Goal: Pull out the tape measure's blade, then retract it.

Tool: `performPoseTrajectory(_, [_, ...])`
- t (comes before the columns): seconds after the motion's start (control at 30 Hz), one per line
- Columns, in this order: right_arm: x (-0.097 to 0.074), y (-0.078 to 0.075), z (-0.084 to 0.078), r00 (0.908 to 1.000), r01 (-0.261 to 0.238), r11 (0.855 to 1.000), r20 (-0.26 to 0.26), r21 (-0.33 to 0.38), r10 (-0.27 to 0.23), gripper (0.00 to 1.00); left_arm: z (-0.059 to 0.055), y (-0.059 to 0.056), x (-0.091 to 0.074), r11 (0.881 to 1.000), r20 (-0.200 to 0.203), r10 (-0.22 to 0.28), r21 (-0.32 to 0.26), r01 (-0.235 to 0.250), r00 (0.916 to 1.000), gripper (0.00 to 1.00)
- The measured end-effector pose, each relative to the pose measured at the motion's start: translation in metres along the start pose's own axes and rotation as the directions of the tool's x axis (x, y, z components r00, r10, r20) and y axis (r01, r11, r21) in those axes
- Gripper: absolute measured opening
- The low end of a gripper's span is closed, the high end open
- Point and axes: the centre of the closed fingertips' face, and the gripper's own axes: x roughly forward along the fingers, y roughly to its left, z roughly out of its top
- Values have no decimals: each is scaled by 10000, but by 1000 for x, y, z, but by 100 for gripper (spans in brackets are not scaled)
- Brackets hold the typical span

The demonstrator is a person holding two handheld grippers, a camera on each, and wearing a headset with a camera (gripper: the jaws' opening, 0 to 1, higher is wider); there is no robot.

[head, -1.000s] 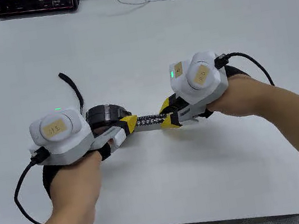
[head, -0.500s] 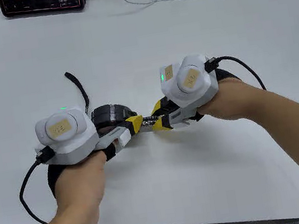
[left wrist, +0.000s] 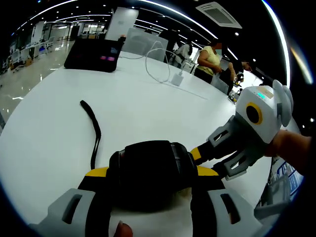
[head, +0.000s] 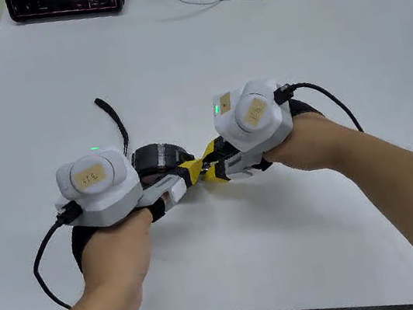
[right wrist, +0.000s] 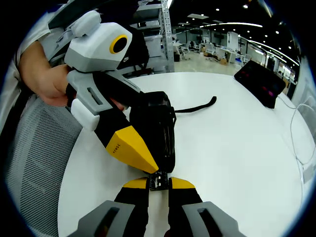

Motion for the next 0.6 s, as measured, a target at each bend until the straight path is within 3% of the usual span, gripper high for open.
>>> performPoseTrajectory(0.6, [4, 0, 2, 9999, 102, 9999, 71, 105, -102, 12, 0, -1, -1, 10000, 3, -5, -49, 5, 10000, 62])
